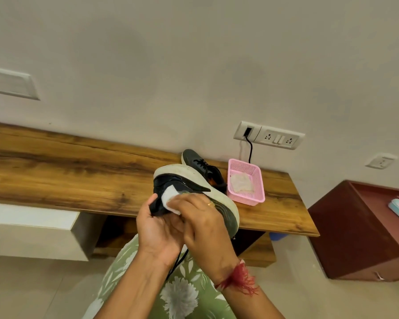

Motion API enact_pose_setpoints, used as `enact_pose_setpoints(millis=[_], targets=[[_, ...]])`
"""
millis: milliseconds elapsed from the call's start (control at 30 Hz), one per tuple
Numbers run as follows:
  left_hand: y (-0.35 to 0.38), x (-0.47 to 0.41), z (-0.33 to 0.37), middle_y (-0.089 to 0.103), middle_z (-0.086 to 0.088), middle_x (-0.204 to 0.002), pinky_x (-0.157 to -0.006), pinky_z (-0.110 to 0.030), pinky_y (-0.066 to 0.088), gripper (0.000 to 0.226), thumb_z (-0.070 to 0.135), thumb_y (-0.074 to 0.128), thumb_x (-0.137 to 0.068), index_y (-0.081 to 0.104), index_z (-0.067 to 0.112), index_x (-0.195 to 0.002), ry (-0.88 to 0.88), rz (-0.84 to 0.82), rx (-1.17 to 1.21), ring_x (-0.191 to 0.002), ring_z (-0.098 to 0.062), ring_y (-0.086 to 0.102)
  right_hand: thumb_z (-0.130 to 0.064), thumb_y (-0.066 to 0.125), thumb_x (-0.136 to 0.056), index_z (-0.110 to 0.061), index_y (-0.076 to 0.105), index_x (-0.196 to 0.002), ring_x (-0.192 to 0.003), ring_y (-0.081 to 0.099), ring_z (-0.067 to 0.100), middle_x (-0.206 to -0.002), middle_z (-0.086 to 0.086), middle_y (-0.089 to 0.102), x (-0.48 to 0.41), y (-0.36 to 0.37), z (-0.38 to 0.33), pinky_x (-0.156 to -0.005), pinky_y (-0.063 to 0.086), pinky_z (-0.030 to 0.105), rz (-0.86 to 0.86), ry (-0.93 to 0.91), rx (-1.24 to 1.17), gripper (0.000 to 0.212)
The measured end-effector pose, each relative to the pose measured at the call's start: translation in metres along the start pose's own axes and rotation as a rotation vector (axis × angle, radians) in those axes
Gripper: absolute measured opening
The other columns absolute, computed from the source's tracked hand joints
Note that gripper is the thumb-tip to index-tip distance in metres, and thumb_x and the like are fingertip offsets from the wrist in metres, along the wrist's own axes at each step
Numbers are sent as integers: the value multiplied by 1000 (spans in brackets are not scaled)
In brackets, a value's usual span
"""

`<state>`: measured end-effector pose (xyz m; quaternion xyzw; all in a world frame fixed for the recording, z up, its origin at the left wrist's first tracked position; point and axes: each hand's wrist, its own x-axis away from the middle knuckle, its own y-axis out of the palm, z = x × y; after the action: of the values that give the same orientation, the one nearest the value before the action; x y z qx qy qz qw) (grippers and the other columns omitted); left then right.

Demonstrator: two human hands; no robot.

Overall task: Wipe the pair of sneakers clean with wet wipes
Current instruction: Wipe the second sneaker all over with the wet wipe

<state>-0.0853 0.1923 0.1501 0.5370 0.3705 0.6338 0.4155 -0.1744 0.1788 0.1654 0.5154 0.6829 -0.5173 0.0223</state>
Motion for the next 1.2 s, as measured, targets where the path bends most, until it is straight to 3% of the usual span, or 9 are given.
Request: enact_pose_setpoints(millis=[100, 200, 300, 433, 500, 733, 967, 1100, 1200], targets=[[3, 0, 2, 70, -14, -79, -60, -30, 59, 43, 36, 43, -89, 67, 1, -91, -3, 8, 28, -67, -22, 71, -4, 42, -75, -7, 67, -103, -102, 56, 15, -106, 2, 64, 9, 0, -1, -91, 45, 25, 126, 11, -8, 38], [7, 0, 7, 66, -21, -116, -97, -42, 48, 59, 38, 46, -79, 57, 2, -123, 19, -41, 46, -108, -31, 63, 0, 39, -77, -5, 64, -113, -109, 53, 15, -113, 6, 64, 17, -2, 18, -100, 39, 22, 255, 61, 168, 45], [8, 0, 9, 60, -22, -128, -107, -47, 35, 65, 37, 46, -77, 51, 5, -133, 23, -94, 82, -121, -35, 55, -1, 38, -80, -3, 62, -119, -112, 55, 20, -119, 10, 63, 22, 8, 22, -100, 40, 26, 237, 84, 280, 46], [8, 2, 8, 65, -22, -118, -99, -45, 47, 57, 38, 44, -82, 60, 0, -122, 35, -87, 81, -106, -33, 65, -2, 38, -87, -2, 64, -117, -115, 54, 18, -119, 11, 63, 19, 14, 15, -95, 45, 32, 305, 36, 254, 39], [8, 5, 6, 71, -20, -98, -78, -37, 59, 52, 37, 44, -83, 70, -5, -100, 26, -78, 78, -85, -27, 72, -8, 41, -96, -1, 67, -111, -114, 57, 19, -115, 12, 65, 15, 14, 9, -96, 46, 30, 303, -81, 226, 30], [9, 10, 0, 66, -7, -69, -57, -24, 58, 30, 28, 54, -73, 68, 2, -73, -23, -60, 166, -58, -16, 68, -4, 57, -91, -1, 66, -112, -116, 56, 19, -117, 10, 64, 7, -3, -4, -96, 47, 32, 160, -282, 92, 23], [16, 7, 3, 63, -24, -121, -86, -55, 48, 58, 37, 42, -82, 61, -1, -120, -39, -135, 99, -109, -35, 63, -7, 29, -98, -1, 66, -112, -114, 57, 20, -118, 10, 64, 27, -8, 13, -97, 45, 31, 318, -35, 247, 40], [12, 10, 2, 71, -19, -93, -74, -40, 57, 44, 32, 49, -79, 71, -4, -94, -44, -107, 148, -80, -27, 72, -18, 32, -103, -2, 69, -108, -116, 57, 18, -116, 9, 65, 18, 2, 5, -99, 44, 29, 255, -97, 158, 41], [10, 12, 0, 68, -9, -73, -65, -27, 58, 29, 27, 56, -74, 65, 3, -88, -64, -53, 154, -62, -17, 69, 1, 48, -86, -7, 70, -107, -116, 56, 9, -117, 3, 65, 7, -4, -9, -96, 47, 29, 133, -73, -146, 31]])
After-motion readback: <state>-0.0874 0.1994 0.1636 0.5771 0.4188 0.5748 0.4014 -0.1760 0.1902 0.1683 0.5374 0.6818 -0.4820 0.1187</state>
